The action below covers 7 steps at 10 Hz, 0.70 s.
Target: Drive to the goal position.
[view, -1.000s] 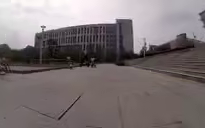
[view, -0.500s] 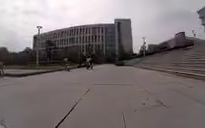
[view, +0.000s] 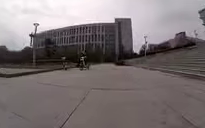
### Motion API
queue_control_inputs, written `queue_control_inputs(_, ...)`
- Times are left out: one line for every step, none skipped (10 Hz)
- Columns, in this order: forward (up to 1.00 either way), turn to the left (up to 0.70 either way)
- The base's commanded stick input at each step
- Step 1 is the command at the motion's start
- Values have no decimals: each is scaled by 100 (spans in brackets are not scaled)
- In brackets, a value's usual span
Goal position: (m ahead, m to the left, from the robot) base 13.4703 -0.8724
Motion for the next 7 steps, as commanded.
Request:
queue_control_inputs(100, -2)
queue_control_inputs(100, -1)
queue_control_inputs(100, -6)
queue_control_inputs(100, -4)
queue_control_inputs(100, 0)
queue_control_inputs(100, 0)
queue_control_inputs(100, 0)
